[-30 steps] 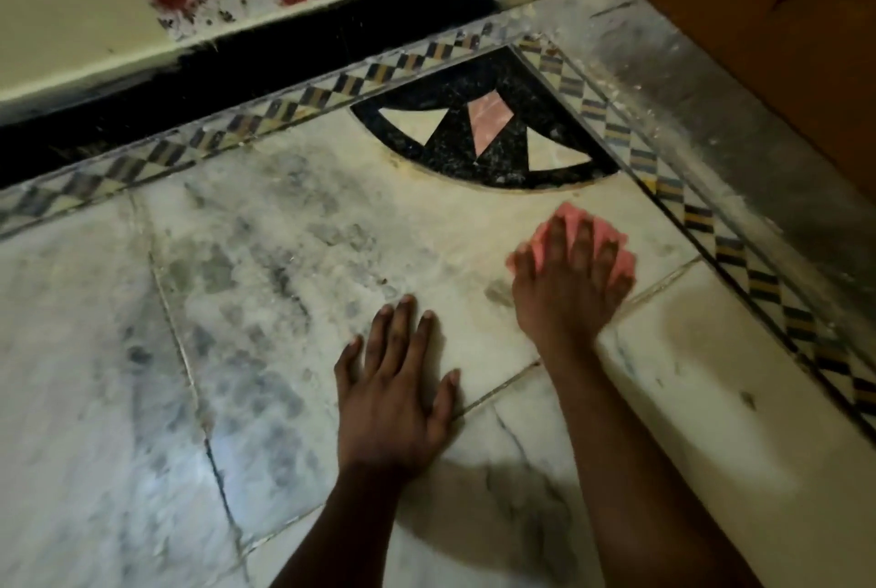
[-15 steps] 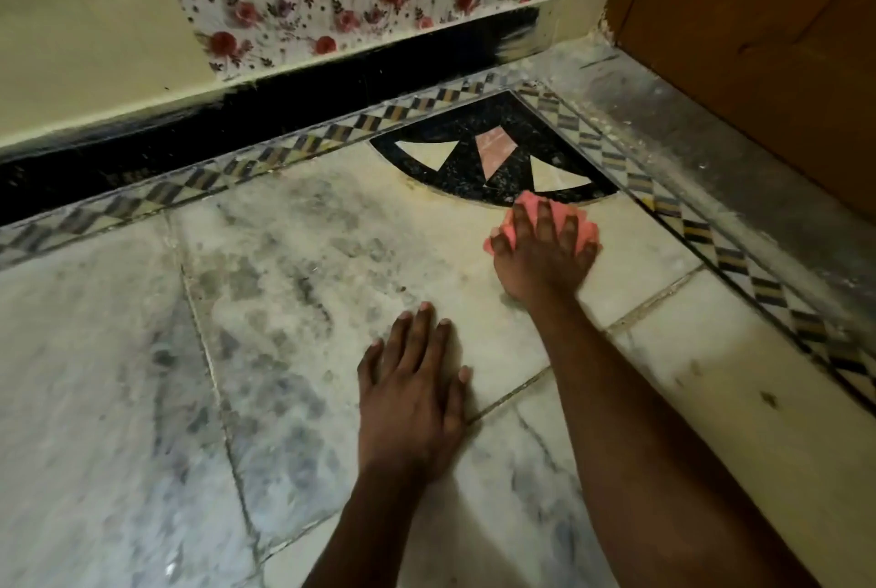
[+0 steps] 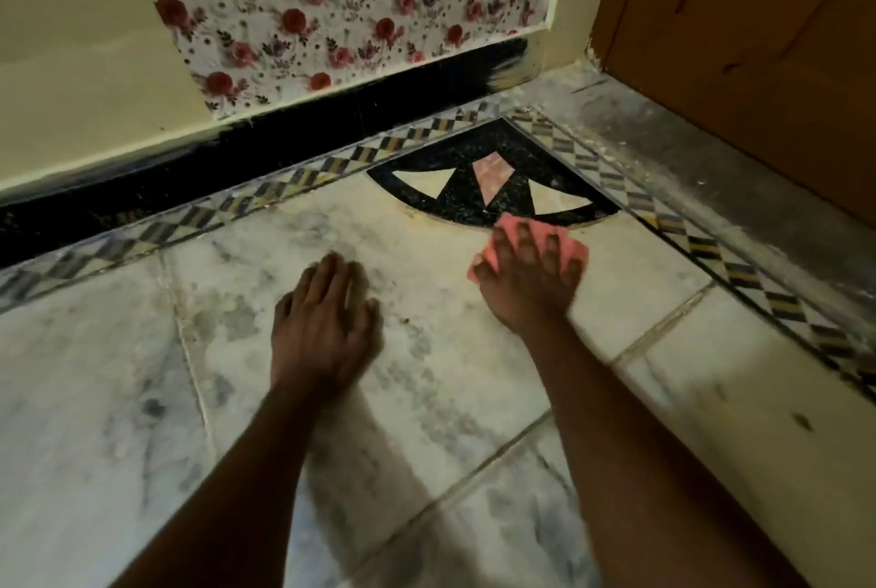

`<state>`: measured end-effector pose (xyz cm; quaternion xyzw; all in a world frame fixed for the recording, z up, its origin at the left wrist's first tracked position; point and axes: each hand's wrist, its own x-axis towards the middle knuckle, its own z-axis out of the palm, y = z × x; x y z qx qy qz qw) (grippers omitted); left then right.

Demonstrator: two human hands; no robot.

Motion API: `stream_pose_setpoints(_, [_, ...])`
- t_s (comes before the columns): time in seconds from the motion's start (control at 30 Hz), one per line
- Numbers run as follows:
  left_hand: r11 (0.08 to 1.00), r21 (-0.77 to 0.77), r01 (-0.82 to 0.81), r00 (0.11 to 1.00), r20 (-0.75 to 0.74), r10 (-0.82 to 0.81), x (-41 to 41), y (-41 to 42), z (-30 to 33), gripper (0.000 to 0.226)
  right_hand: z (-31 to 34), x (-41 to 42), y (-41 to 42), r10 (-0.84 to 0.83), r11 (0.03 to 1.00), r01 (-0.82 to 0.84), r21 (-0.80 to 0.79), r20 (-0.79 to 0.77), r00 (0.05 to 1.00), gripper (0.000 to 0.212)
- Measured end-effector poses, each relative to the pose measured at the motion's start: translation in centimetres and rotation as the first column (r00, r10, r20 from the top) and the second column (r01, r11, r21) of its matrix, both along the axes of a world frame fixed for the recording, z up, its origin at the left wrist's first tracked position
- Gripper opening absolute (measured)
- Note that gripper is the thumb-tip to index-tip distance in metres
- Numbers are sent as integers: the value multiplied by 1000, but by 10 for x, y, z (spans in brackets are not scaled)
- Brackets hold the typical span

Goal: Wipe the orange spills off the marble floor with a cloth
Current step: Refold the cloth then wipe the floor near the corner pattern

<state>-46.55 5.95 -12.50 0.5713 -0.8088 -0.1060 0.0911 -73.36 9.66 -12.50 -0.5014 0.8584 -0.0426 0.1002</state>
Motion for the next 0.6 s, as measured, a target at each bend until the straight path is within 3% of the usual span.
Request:
stream_pose_setpoints(0.1, [999,-5,-39,997,-62,39,1,-1,-1,74,-13,7,40,339,917,-369,-153,-188,922,66])
stream_pose_setpoints(0.17, [999,-18,-42,998,-52,41,1,0,0,72,-15,-6,68,360,904,-398,-154,-224,906,64])
stream_pose_setpoints(0.3, [998,12,-57,997,-60,58,0,-3,-1,72,1,-32,10,-114,992,109,-60,-94,989,69])
stream_pose_setpoints(0.37, [998,22,-60,997,-55,61,-2,-3,1,71,6,-34,-44,-193,981,193,31,-7,981,70])
stream_pose_setpoints(0.47, [999,29,-36,999,-40,37,-2,-5,3,69,3,-19,-72,180,981,-176,78,-42,983,81])
stream_pose_setpoints(0.53, [997,33,-74,996,-42,75,-2,-7,4,68,0,-4,-51,450,892,-445,74,-82,889,81])
stream_pose_setpoints(0.6, [996,40,-74,996,-35,76,-4,-5,5,67,1,-7,-12,544,838,-544,36,-114,831,77])
